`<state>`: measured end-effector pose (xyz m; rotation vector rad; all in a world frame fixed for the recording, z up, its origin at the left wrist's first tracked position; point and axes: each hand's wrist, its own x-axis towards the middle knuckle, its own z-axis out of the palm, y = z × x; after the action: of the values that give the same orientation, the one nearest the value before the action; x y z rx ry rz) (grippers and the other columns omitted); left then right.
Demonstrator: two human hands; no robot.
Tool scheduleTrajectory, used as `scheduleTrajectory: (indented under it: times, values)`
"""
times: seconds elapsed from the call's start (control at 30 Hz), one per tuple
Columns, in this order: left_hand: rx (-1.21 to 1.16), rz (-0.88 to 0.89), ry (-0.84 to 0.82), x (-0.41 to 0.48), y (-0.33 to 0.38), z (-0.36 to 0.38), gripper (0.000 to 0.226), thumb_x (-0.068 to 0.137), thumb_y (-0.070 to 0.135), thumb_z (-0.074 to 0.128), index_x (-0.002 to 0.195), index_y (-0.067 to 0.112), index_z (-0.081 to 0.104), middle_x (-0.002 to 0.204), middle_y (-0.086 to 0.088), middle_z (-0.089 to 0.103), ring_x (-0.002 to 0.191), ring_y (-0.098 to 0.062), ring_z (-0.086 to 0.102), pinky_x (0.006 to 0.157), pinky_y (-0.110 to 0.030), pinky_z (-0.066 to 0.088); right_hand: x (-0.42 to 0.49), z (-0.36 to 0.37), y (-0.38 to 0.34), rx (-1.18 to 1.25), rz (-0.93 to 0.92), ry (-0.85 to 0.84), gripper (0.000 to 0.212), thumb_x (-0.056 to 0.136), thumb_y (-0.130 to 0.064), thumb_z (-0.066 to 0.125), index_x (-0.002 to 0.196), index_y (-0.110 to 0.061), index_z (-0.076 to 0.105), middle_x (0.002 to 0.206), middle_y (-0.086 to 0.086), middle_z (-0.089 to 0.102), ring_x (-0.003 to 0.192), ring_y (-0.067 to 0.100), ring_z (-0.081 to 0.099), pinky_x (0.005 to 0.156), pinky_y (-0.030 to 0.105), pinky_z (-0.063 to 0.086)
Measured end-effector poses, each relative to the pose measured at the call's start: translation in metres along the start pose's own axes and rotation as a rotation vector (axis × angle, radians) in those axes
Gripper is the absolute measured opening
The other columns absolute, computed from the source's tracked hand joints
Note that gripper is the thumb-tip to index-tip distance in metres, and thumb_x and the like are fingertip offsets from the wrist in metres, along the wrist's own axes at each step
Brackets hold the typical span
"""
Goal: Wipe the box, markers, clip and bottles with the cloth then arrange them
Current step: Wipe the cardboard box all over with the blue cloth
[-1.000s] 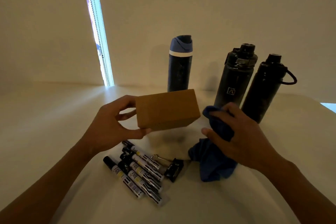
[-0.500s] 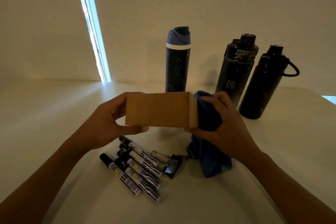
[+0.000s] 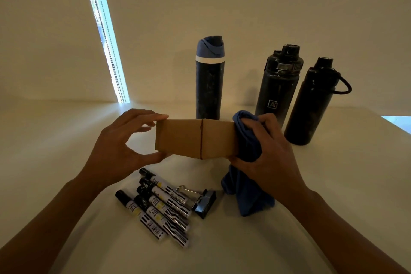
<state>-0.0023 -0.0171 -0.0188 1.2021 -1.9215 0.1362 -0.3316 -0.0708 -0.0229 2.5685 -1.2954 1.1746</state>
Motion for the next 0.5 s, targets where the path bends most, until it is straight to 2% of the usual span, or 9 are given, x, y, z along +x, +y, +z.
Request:
scheduleTrajectory:
  times: [0.13,0.27,0.37,0.5]
  values:
    - [0.071,0.016,0.031,0.000,-0.004,-0.006,0.078,0.070,0.055,0.088,0.136,0.020,0.065,0.132,0.006,0.062,0.109,-0.014,0.066,0.094,-0.026,0.056,0.000,0.003,-0.006,-0.013,-0.008,0.021,0.084,0.078,-0.052,0.077,0.146,-0.019,0.040,0.130,-0.001,0.035,0.109,-0.002,0.034,0.085,0.006,0.034]
    - [0.156,-0.002,0.097,-0.001,-0.015,-0.021,0.077,0.072,0.055,0.084,0.136,0.017,0.065,0.135,0.002,0.061,0.108,-0.012,0.065,0.090,-0.026,0.058,-0.005,0.000,-0.010,0.030,-0.038,0.049,0.058,0.086,-0.046,0.072,0.134,-0.020,0.053,0.126,-0.005,0.039,0.100,-0.004,0.041,0.079,0.001,0.039]
    - [0.243,-0.021,0.146,-0.004,-0.023,-0.034,0.076,0.069,0.051,0.086,0.134,0.017,0.066,0.134,0.000,0.061,0.103,-0.015,0.065,0.084,-0.032,0.061,-0.006,-0.003,-0.004,0.029,-0.015,0.047,0.045,0.088,-0.045,0.070,0.124,-0.021,0.058,0.123,-0.007,0.040,0.097,0.000,0.047,0.075,0.006,0.043]
    - [0.350,-0.051,0.228,-0.011,-0.030,-0.048,0.080,0.066,0.049,0.090,0.132,0.014,0.064,0.133,-0.006,0.057,0.104,-0.019,0.062,0.080,-0.034,0.060,-0.008,0.002,0.000,-0.002,0.015,0.006,0.045,0.088,-0.048,0.067,0.123,-0.021,0.060,0.124,-0.005,0.041,0.097,0.008,0.051,0.078,0.013,0.042]
